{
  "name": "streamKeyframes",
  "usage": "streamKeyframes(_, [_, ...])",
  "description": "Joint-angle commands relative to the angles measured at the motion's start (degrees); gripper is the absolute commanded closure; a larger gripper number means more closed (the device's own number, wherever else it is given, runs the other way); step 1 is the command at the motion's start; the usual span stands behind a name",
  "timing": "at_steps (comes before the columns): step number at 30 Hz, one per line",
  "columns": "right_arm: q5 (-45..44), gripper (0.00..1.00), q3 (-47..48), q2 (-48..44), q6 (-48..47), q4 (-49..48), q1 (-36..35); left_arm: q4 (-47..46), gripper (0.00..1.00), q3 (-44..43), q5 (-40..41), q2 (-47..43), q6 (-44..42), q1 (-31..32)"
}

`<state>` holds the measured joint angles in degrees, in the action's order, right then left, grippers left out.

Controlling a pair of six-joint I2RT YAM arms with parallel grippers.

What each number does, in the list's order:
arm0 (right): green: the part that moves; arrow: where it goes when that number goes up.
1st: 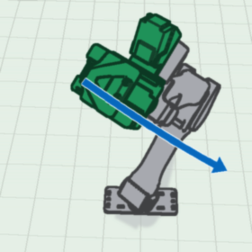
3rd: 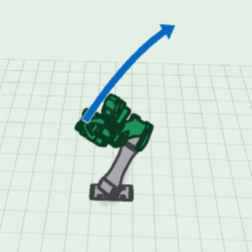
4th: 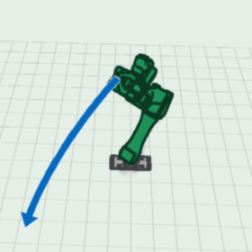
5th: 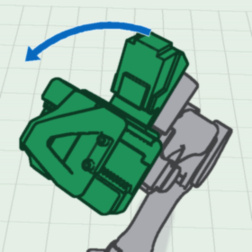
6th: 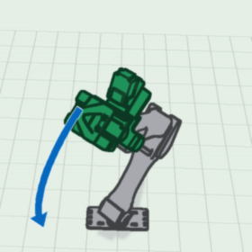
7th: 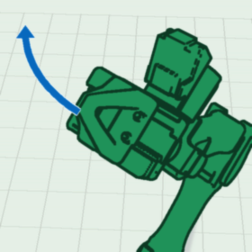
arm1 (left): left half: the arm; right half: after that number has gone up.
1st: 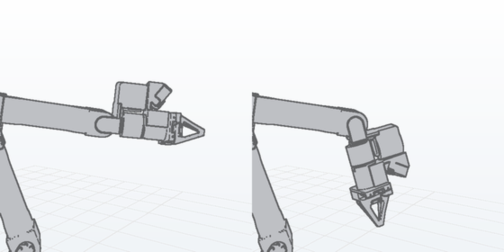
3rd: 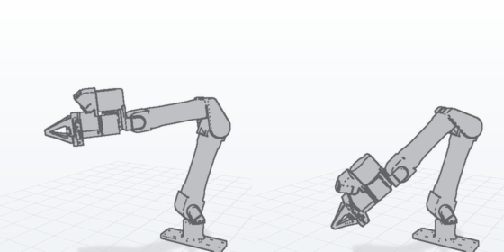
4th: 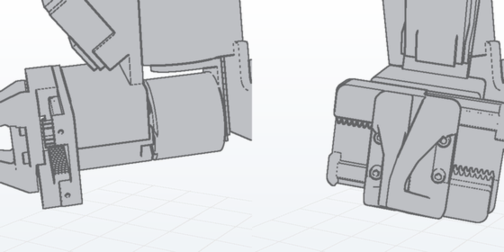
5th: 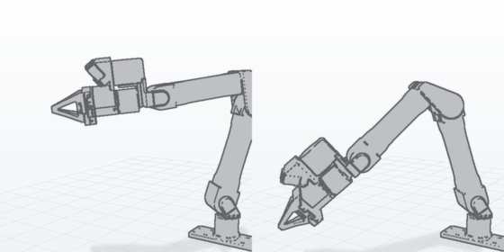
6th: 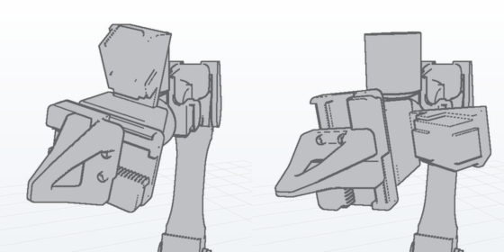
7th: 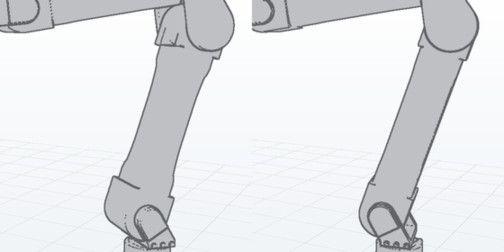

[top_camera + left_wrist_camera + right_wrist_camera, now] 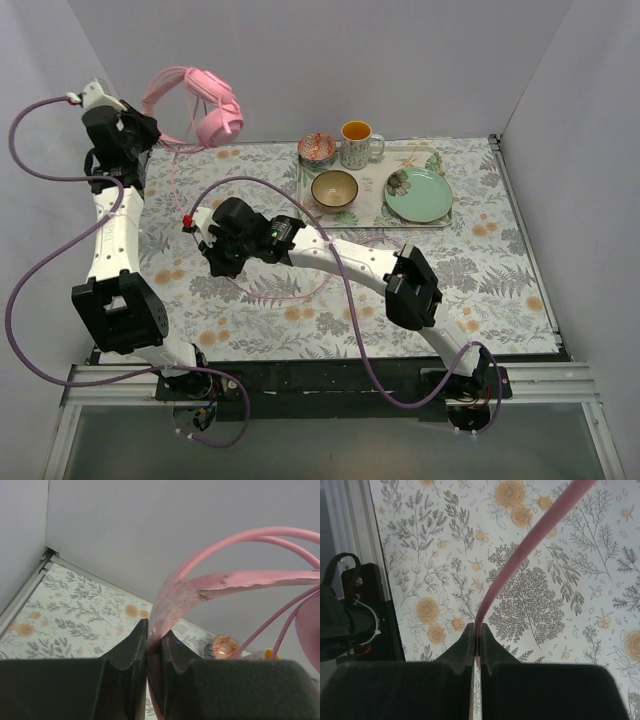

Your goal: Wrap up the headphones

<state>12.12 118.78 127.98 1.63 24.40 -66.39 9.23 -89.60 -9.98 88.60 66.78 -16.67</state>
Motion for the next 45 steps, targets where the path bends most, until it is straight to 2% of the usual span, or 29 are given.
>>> streamKeyframes(1, [1.3,0.99,5.6,-1.9,-3.4,11.7,0.7,-11.8,1.0,6.4,12.9,-4.3,-11.7,7.0])
streamKeyframes(6, [-1.7,0.99,2.6,-10.1,-5.7,16.3,0.8,-21.3,1.0,13.5,19.7,-5.7,-26.0,9.6])
streamKeyframes(12, [-10.6,0.99,0.6,-19.2,-7.9,21.3,1.1,-27.4,1.0,19.4,19.7,-6.7,-37.1,10.7])
streamKeyframes(19, [-19.1,0.99,4.0,-24.6,-11.5,19.8,1.9,-28.5,1.0,26.0,13.1,-8.3,-48.9,13.5])
streamKeyframes(23, [-26.2,0.99,5.0,-26.0,-13.7,18.3,4.7,-28.0,1.0,30.4,8.1,-10.2,-54.6,15.3])
streamKeyframes(27, [-26.5,0.99,4.7,-27.0,-14.5,15.3,10.0,-21.9,1.0,30.7,3.6,-10.7,-56.4,15.9])
streamKeyframes(30, [-26.8,0.99,2.3,-27.0,-16.7,9.4,13.8,-11.2,1.0,26.5,-5.2,-10.3,-53.9,15.9])
streamKeyframes(34, [-27.3,0.99,0.0,-26.0,-16.1,1.2,18.7,-1.9,1.0,21.6,-9.1,-11.1,-52.1,20.3])
streamKeyframes(38, [-27.9,0.99,-1.2,-25.3,-14.3,-4.4,26.3,9.1,1.0,17.0,-17.3,-12.0,-50.2,20.6])
streamKeyframes(40, [-26.1,0.99,-2.0,-25.0,-11.8,-5.8,29.1,12.2,1.0,15.3,-21.2,-12.3,-50.2,20.8])
streamKeyframes(45, [-24.3,0.99,-8.2,-27.7,-8.8,-10.1,34.1,17.2,1.0,10.6,-23.1,-12.6,-47.3,20.8])
